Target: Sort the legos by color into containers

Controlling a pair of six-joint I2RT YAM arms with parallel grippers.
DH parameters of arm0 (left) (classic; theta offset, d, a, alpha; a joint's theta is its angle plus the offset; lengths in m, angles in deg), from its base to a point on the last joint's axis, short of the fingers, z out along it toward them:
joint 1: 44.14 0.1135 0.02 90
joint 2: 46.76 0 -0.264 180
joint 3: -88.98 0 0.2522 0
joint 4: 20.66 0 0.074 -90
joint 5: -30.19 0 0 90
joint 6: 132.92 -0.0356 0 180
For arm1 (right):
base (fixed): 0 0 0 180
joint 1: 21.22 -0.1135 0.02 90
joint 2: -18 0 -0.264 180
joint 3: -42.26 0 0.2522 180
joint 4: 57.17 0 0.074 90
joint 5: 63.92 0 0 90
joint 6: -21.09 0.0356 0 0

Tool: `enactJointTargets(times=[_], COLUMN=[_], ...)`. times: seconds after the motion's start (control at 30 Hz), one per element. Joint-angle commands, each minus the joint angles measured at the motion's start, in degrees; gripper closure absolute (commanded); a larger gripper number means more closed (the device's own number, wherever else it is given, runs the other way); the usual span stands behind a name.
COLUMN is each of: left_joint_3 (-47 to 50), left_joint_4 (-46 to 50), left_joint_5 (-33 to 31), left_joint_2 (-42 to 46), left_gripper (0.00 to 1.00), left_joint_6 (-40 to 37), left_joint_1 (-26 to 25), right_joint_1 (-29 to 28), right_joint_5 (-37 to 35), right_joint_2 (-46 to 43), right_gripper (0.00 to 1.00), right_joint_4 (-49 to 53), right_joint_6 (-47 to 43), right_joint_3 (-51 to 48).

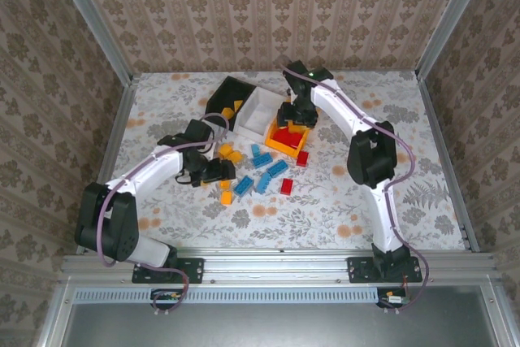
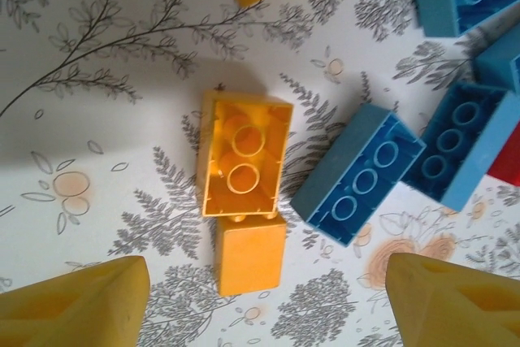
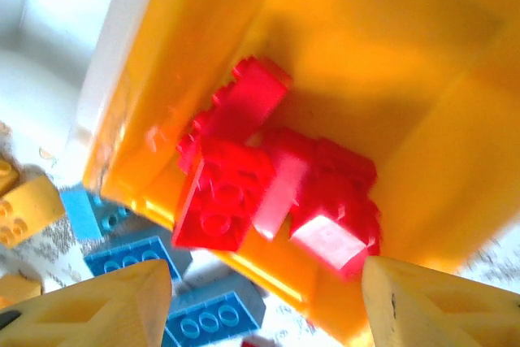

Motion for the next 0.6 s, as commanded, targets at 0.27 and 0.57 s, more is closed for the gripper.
enactJointTargets(times=[0.27, 0.57], left_joint_3=[-4.33, -8.68], left_joint_4=[1.25, 1.00], left_joint_5=[-2.49, -2.56], left_joint_2=[-8.86, -16.26], left_gripper=[0.28, 0.42], left_joint_6=[-3.64, -6.25], left_joint_1=[-0.18, -0.42], right_joint_1=[0.19, 0.11], right_joint_5=[2.07, 4.50], right_joint_2=[-26.57, -31.08], right_gripper=[0.36, 0.36], right_joint_4=[-9.98, -15.25], right_joint_6=[5.82, 9.25], right_joint_3=[-34.92, -48.32])
